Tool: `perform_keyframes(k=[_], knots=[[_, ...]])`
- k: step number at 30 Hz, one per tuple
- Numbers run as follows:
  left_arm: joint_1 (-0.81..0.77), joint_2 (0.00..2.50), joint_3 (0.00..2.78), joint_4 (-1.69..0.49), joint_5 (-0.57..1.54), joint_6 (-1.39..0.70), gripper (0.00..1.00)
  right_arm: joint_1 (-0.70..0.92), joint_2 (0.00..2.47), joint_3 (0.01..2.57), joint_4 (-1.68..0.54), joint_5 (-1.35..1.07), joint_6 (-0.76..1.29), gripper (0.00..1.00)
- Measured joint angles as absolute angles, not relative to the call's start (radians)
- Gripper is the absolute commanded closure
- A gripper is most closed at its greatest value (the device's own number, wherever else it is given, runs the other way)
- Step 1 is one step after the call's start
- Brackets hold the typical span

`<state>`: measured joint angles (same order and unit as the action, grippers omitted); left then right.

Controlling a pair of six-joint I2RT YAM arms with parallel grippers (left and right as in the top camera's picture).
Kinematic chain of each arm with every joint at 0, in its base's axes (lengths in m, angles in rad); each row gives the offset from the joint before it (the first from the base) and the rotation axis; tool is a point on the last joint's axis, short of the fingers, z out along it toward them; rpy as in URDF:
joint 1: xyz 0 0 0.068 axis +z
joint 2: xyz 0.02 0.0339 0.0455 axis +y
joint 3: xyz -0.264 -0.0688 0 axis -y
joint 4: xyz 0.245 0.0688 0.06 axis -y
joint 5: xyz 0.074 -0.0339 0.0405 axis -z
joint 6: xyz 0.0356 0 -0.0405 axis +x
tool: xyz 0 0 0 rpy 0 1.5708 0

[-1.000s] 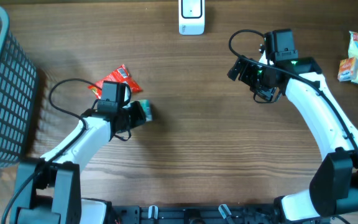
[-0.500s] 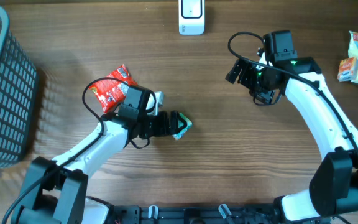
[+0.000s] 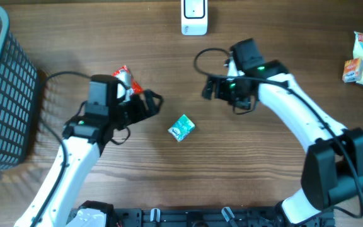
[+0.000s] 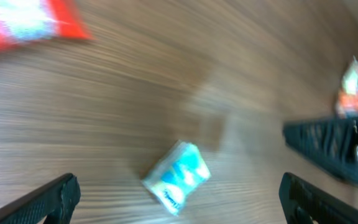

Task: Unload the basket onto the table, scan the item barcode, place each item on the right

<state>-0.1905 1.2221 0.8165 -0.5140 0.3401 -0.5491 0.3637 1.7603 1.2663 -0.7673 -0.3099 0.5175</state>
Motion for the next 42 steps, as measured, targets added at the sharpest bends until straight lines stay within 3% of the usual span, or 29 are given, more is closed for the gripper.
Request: perform_keyframes(k=[4,10,14,23,31,34,38,42], knots=[[-0.146,1.199,0.818,-0.621,0.219,-0.584,0.00,0.444,1.787,1.266,-0.677,-0.314,0.490,0.18],[-0.131,1.199,0.818,-0.759,0.045,-0.634,0.00,0.525,1.852,1.266,-0.588,-0.314,0.340,0.18],[-0.131,1.199,0.818,-0.779,-0.020,-0.664,0.00,0.558,1.894,1.266,-0.593,-0.313,0.231,0.26],[-0.131,1.214,0.818,-0.786,-0.041,-0.676,0.00,0.595,1.916,1.266,-0.649,-0.314,0.242,0.42],[-0.131,1.232,0.818,-0.793,-0.041,-0.680,0.00,0.607,1.919,1.266,-0.822,-0.343,0.303,0.45],[-0.131,1.232,0.818,-0.793,-0.041,-0.679,0.00,0.607,1.920,1.266,-0.859,-0.442,0.298,0.57],[-0.131,1.232,0.818,-0.794,-0.041,-0.680,0.00,0.607,1.921,1.266,-0.862,-0.532,0.284,0.57],[-0.131,1.232,0.818,-0.803,-0.041,-0.680,0.00,0.605,1.921,1.278,-0.860,-0.466,0.287,0.57]])
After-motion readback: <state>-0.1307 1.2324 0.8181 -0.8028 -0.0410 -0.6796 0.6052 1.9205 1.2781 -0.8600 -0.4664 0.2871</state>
